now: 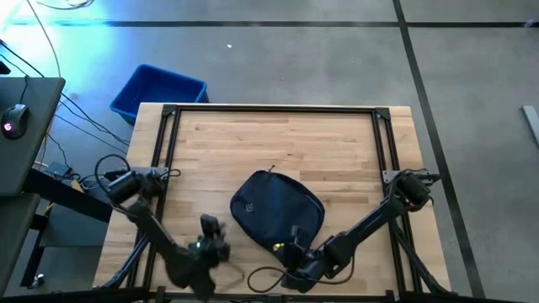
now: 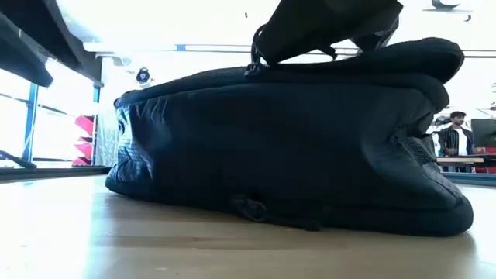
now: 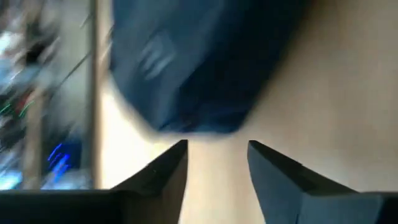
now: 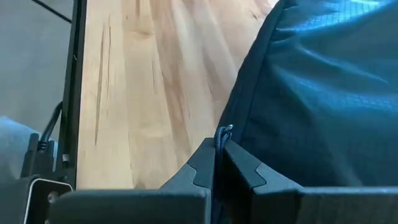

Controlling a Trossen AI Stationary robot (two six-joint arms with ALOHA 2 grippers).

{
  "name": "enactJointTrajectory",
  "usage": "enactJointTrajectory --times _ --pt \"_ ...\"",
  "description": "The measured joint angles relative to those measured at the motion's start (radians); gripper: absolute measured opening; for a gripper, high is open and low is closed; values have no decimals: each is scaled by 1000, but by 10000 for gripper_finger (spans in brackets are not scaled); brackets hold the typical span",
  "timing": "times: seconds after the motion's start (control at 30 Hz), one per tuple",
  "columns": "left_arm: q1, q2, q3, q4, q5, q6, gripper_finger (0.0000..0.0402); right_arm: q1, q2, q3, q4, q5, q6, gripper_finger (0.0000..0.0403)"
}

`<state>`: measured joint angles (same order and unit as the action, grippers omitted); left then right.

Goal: Unpack backpack
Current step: Close the black backpack

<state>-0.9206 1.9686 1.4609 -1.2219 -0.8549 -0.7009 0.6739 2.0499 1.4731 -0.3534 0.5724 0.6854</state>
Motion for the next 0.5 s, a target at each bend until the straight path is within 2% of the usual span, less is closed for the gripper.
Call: enactJointTrajectory --times 0.1,0.2,0.37,0.5 --pt "-22 1 -4 316 -47 249 168 0 0 0 38 -19 -34 0" --pt "14 20 -24 585 -82 461 170 7 0 0 67 -42 -38 0" --pt "98 61 -27 827 -108 753 170 28 0 0 86 -42 -31 0" --pt "163 80 -27 890 9 846 170 47 0 0 87 -35 -12 0"
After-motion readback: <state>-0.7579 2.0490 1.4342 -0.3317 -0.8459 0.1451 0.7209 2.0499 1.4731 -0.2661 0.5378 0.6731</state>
